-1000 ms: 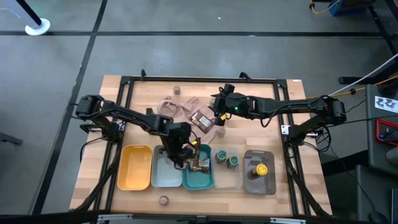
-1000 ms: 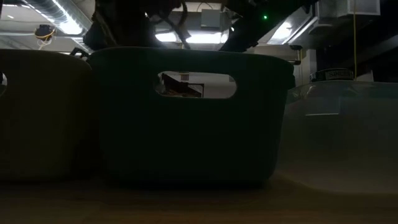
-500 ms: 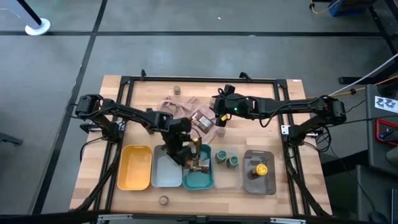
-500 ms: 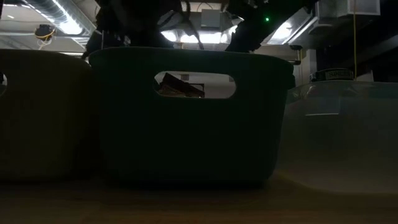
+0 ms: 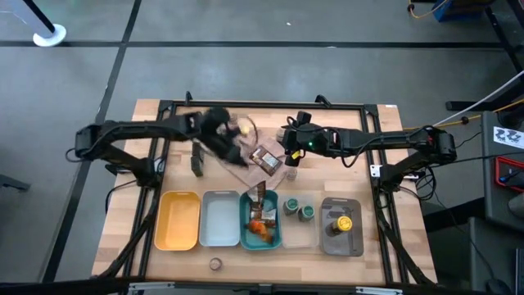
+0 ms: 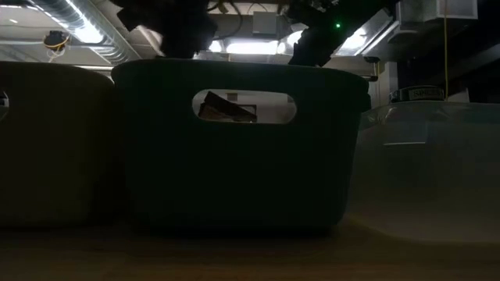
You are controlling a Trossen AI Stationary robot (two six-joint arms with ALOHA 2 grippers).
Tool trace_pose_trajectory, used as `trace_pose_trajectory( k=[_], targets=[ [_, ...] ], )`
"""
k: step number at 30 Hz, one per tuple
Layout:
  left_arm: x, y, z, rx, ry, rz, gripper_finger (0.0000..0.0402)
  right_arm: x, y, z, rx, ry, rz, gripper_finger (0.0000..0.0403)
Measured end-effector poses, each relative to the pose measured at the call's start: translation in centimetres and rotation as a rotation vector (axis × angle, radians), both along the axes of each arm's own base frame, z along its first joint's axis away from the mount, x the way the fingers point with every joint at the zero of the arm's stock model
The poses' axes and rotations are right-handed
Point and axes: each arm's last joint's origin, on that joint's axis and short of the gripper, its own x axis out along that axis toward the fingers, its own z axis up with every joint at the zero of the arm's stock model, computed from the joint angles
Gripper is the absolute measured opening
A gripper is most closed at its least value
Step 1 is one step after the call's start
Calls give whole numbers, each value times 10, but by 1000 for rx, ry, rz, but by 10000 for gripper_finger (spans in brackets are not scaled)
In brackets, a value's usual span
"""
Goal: Sort spices by type
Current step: Put the brown seasoning bottle into the gray bin
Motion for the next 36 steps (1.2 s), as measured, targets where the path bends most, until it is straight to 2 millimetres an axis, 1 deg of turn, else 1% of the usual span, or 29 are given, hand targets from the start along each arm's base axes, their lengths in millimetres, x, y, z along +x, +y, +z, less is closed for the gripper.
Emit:
trace_pose_trajectory(
  k=[3, 5, 8, 11, 14, 17, 22, 28, 33, 36],
  targets=[
    [-10, 27, 4, 153, -19, 145, 134, 0, 0, 0, 0, 2, 0, 237],
    [-16, 41, 5, 251, -16, 216, 134, 0, 0, 0, 0, 4, 0, 237],
    [-22, 58, 3, 379, 21, 317, 134, 0, 0, 0, 0, 4, 0, 237],
    [-27, 72, -1, 460, 51, 332, 134, 0, 0, 0, 0, 4, 0, 237],
    [-30, 81, -5, 539, 68, 296, 140, 0, 0, 0, 0, 3, 0, 237],
    [-29, 89, -13, 580, 94, 270, 155, 0, 0, 0, 0, 3, 0, 237],
    [-27, 103, -27, 602, 161, 298, 179, 0, 0, 0, 1, 3, 1, 237],
    [-28, 112, -35, 703, 191, 230, 185, 0, 0, 0, 1, 3, 1, 237],
    [-30, 123, -37, 866, 295, 317, 185, 0, 0, 0, 1, 1, 2, 237],
    [-34, 129, -37, 920, 347, 354, 185, 0, 0, 0, 6, 0, 8, 237]
  ],
)
